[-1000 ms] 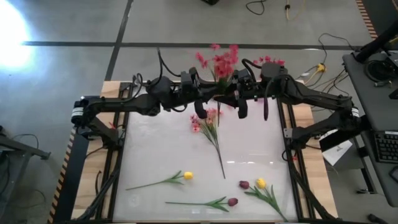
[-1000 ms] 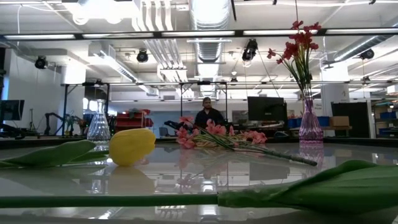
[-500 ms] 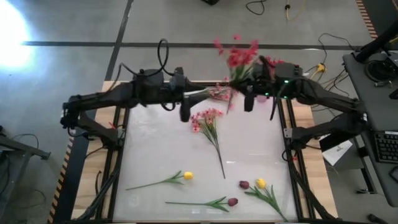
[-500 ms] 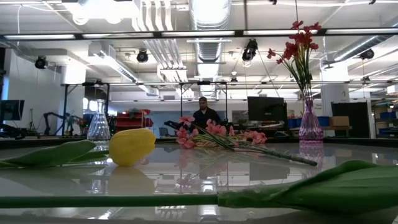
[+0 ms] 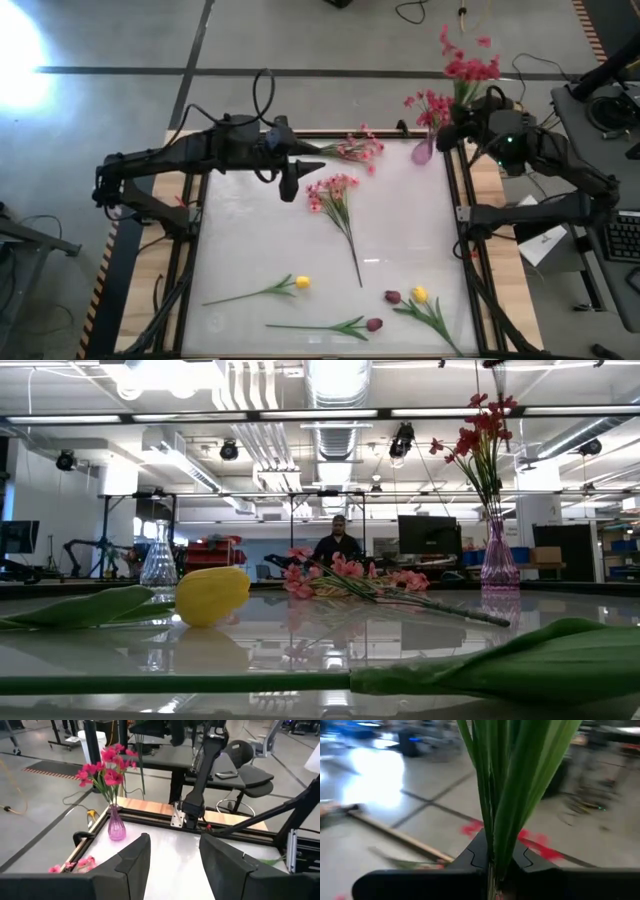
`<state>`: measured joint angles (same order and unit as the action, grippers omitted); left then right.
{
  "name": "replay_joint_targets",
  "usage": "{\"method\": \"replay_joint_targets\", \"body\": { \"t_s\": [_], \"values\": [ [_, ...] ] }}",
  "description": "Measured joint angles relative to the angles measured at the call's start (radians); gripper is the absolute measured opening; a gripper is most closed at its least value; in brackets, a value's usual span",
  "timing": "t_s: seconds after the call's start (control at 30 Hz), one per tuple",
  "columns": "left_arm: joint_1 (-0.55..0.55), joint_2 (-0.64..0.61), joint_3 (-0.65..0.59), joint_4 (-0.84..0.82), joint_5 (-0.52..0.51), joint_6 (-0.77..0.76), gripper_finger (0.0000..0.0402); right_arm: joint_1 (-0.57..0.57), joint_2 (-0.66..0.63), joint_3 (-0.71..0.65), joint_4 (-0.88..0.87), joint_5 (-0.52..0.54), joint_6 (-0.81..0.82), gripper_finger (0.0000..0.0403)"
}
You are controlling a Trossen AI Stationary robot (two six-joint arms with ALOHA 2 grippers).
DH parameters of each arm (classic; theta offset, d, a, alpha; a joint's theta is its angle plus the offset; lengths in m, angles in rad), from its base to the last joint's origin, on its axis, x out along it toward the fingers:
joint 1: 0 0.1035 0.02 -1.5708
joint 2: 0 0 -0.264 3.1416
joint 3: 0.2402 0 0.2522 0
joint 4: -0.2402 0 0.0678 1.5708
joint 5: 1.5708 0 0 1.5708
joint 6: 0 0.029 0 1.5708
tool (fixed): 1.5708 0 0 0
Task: Sort flowers into vase by color
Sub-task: Put the left pink flowers into the pink vase
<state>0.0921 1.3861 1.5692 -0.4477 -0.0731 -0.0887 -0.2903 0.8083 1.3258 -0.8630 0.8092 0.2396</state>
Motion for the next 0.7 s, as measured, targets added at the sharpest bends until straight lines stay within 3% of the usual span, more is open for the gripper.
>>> {"method": "replay_joint_targets", "body": {
  "t_s": [0.3, 0.53, 0.7],
  "values": [
    [-0.024, 0.025, -0.001, 0.001, 0.038, -0.025, 0.0157, -0.182, -0.066, -0.248, 0.093, 0.110, 0.075, 0.0013],
    [-0.095, 0.009, -0.001, -0.016, 0.039, -0.035, 0.0157, -0.291, -0.170, -0.466, 0.491, 0.109, -0.132, 0.0013],
    [-0.139, 0.005, -0.001, -0.043, 0.035, -0.077, 0.0157, -0.293, -0.212, -0.483, 0.551, 0.109, -0.172, 0.0013]
  ]
}}
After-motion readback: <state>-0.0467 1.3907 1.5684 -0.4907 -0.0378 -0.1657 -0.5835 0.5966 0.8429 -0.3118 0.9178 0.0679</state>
